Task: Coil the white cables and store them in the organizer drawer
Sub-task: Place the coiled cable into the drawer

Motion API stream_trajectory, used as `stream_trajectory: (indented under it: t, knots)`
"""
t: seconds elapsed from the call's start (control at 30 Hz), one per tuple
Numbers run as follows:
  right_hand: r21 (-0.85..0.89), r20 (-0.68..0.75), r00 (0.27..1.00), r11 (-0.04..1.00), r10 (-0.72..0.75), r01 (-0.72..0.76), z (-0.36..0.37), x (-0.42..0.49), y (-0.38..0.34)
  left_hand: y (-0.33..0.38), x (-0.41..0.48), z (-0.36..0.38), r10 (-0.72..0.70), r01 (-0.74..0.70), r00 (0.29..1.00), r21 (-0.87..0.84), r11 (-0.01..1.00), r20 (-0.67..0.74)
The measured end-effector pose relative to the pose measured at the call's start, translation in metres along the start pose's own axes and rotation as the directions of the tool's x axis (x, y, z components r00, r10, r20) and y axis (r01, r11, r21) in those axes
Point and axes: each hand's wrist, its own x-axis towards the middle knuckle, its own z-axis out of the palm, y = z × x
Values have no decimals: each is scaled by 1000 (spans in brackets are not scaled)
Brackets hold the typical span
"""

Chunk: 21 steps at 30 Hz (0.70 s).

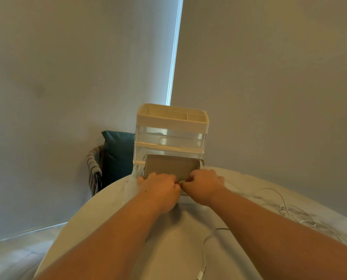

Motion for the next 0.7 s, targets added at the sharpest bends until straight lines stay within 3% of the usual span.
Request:
stream_trajectory:
  t: [0.23, 0.5, 0.7]
  knots:
    - [-119, 125, 982, 980, -141, 156, 4, -13, 15, 2, 0, 0, 43, -48, 997, 99, 994, 57]
    - [97, 7, 996, 991, -88, 87, 0, -9, 18, 1, 3, 1, 36, -36, 999, -10, 999, 12]
    - [83, 46, 999, 996, -25, 21, -7, -11, 14, 5, 0, -4, 67, -67, 998, 14, 998, 21]
